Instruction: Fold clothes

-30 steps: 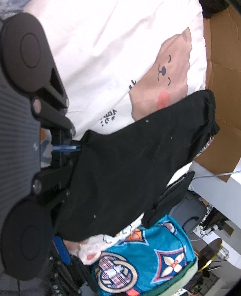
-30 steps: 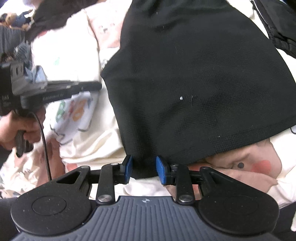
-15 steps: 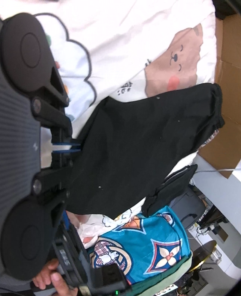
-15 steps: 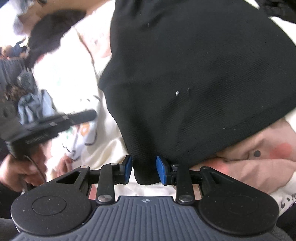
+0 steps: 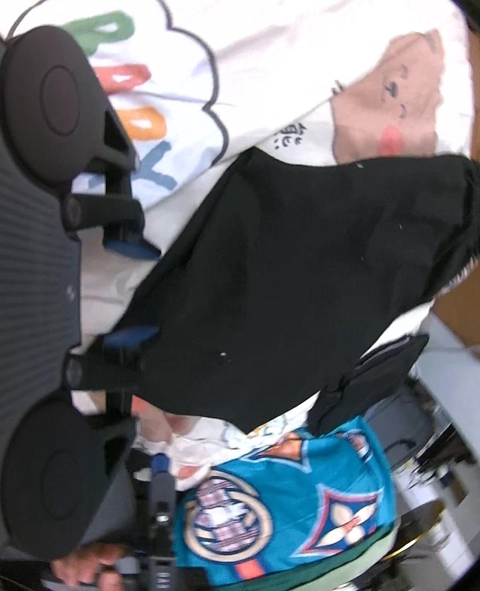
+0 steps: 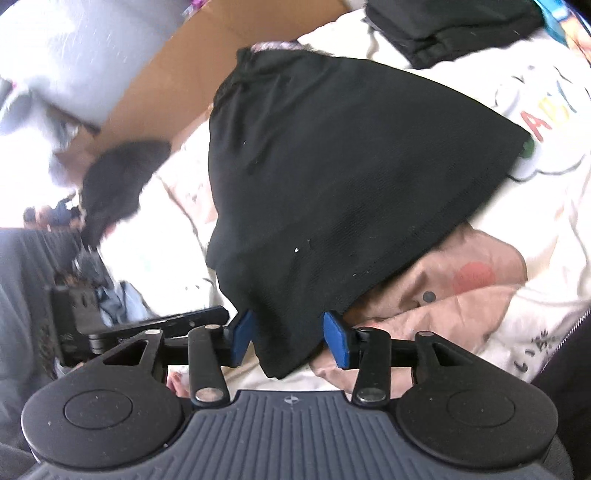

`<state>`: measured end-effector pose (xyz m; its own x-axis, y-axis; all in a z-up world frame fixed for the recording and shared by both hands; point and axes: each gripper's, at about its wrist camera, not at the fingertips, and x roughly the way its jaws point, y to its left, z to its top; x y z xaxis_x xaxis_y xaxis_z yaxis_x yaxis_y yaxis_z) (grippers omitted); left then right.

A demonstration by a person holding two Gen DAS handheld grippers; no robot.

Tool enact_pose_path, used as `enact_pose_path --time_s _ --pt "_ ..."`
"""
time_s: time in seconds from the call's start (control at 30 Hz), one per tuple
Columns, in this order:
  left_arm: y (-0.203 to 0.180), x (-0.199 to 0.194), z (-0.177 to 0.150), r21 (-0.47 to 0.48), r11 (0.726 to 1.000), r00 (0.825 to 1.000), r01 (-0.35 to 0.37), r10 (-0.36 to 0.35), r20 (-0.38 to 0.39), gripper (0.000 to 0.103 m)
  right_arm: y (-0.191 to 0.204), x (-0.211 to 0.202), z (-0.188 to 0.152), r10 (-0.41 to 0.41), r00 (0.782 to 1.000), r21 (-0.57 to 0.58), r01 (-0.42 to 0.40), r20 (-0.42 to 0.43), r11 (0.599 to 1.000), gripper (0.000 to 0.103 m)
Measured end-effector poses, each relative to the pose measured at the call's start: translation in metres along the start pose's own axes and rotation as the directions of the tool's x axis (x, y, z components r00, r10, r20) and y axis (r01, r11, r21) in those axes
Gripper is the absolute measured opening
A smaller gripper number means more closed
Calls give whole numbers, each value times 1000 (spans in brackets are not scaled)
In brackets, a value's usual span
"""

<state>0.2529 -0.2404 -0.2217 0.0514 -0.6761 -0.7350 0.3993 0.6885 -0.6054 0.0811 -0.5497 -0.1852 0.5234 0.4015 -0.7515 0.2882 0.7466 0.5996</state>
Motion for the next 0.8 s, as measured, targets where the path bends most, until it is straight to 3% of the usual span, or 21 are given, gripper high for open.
enact_pose_path --time_s 0.13,0.27,0.3,0.43,0.53,0.8 --pt "0 2 6 -58 998 1000 11 -10 23 64 0 9 0 12 1000 23 -11 -23 1000 50" --pt "1 8 8 -99 995 1000 13 -13 2 64 8 17 0 -4 998 -7 4 -62 1000 50" --pt "3 10 6 -111 994 1000 18 -19 -8 63 8 17 -1 -6 998 -8 6 -64 1000 50" --pt "15 16 0 -177 984 999 18 -25 -39 40 4 16 -1 11 998 20 -10 -58 1000 50" --pt "18 20 -4 -210 977 998 26 -36 -46 39 1 16 -1 23 998 39 -21 -58 999 50" --pt "11 26 -3 -174 985 998 13 -23 -57 36 2 16 -2 28 998 43 -26 -53 999 50"
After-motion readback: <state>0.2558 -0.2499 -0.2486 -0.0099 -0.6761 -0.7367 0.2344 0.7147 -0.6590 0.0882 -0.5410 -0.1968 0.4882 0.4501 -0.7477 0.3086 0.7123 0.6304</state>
